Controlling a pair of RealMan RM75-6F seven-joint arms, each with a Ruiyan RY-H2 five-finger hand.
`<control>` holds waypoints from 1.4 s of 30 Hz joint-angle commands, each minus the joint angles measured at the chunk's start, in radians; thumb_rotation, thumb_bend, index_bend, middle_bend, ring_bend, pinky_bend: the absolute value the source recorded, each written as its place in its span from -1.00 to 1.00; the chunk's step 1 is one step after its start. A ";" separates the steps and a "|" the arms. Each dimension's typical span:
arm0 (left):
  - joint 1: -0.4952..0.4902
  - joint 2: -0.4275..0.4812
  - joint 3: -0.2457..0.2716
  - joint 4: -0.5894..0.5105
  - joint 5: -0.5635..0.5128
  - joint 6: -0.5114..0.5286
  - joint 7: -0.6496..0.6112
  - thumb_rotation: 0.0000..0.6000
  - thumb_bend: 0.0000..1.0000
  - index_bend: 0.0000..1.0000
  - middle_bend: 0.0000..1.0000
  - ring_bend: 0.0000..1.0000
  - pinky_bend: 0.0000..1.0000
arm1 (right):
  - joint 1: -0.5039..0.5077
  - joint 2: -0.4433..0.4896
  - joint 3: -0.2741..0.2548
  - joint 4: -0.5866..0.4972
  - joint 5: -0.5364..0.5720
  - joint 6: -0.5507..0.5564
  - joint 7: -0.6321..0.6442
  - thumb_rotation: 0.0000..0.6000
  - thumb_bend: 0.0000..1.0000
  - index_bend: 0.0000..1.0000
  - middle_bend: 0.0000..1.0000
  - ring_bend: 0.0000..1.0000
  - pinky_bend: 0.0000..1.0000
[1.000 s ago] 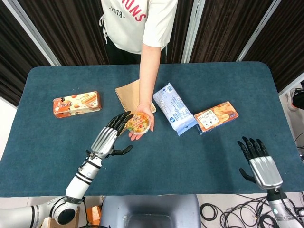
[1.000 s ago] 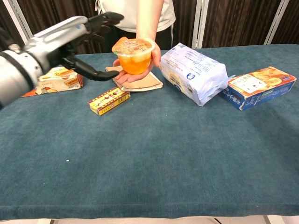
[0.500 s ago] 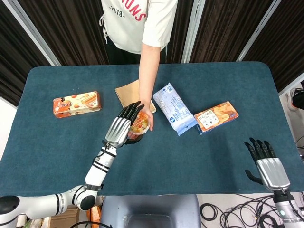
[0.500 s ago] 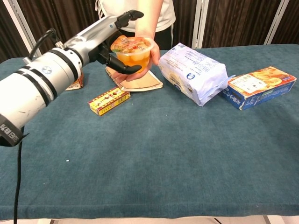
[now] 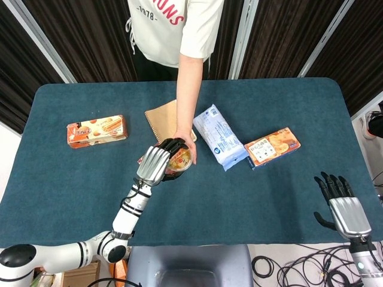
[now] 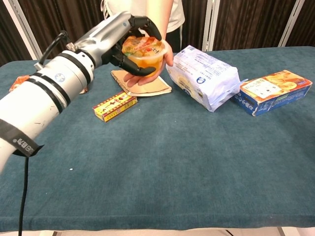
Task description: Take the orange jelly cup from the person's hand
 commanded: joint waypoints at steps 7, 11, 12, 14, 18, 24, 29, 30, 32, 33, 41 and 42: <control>0.035 0.088 -0.025 -0.089 0.063 0.103 -0.021 1.00 -0.31 0.13 0.08 0.13 0.51 | -0.003 0.000 0.003 -0.005 -0.002 -0.005 -0.009 1.00 -0.59 -1.00 -1.00 -1.00 -1.00; 0.117 0.232 -0.032 -0.206 0.071 0.174 -0.010 1.00 -0.32 0.12 0.06 0.12 0.51 | -0.005 0.001 0.001 -0.010 -0.005 -0.010 -0.021 1.00 -0.59 -1.00 -1.00 -1.00 -1.00; 0.141 0.266 -0.026 -0.227 0.069 0.186 -0.013 1.00 -0.32 0.12 0.05 0.11 0.51 | -0.006 0.000 0.002 -0.011 -0.006 -0.008 -0.025 1.00 -0.59 -1.00 -1.00 -1.00 -1.00; 0.200 0.339 -0.003 -0.252 0.068 0.214 -0.035 1.00 -0.32 0.11 0.04 0.11 0.50 | -0.008 -0.001 0.003 -0.016 -0.007 -0.005 -0.036 1.00 -0.59 -1.00 -1.00 -1.00 -1.00; 0.307 0.424 0.060 -0.224 0.054 0.245 -0.148 1.00 -0.32 0.11 0.04 0.10 0.50 | -0.009 -0.007 0.002 -0.027 -0.011 -0.006 -0.063 1.00 -0.59 -1.00 -1.00 -1.00 -1.00; 0.391 0.391 0.166 0.002 0.004 0.159 -0.359 1.00 -0.32 0.04 -0.08 -0.16 0.14 | -0.002 -0.023 0.001 -0.046 -0.011 -0.025 -0.121 1.00 -0.59 -1.00 -1.00 -1.00 -1.00; 0.395 0.284 0.209 0.214 0.039 0.116 -0.504 1.00 -0.32 -0.07 -0.20 -0.34 -0.07 | 0.005 -0.037 0.004 -0.061 0.008 -0.050 -0.179 1.00 -0.59 -1.00 -1.00 -1.00 -1.00; 0.396 0.261 0.219 0.253 0.049 0.110 -0.526 1.00 -0.32 -0.12 -0.25 -0.39 -0.15 | 0.006 -0.039 0.006 -0.067 0.012 -0.053 -0.190 1.00 -0.59 -1.00 -1.00 -1.00 -1.00; 0.399 0.234 0.235 0.297 0.055 0.089 -0.548 1.00 -0.32 -0.16 -0.35 -0.47 -0.27 | 0.008 -0.042 0.008 -0.073 0.018 -0.058 -0.202 1.00 -0.59 -1.00 -1.00 -1.00 -1.00; 0.399 0.221 0.246 0.323 0.060 0.074 -0.552 1.00 -0.32 -0.20 -0.45 -0.56 -0.40 | 0.009 -0.045 0.009 -0.074 0.022 -0.062 -0.211 1.00 -0.59 -1.00 -1.00 -1.00 -1.00; 0.409 0.173 0.278 0.413 0.080 0.022 -0.603 1.00 -0.38 -0.59 -0.80 -0.90 -0.74 | 0.013 -0.050 0.007 -0.088 0.043 -0.085 -0.249 1.00 -0.59 -1.00 -1.00 -1.00 -1.00; 0.409 0.179 0.276 0.407 0.078 0.016 -0.608 1.00 -0.40 -0.72 -0.88 -0.95 -0.78 | 0.013 -0.050 0.008 -0.091 0.042 -0.083 -0.251 1.00 -0.59 -1.00 -1.00 -1.00 -1.00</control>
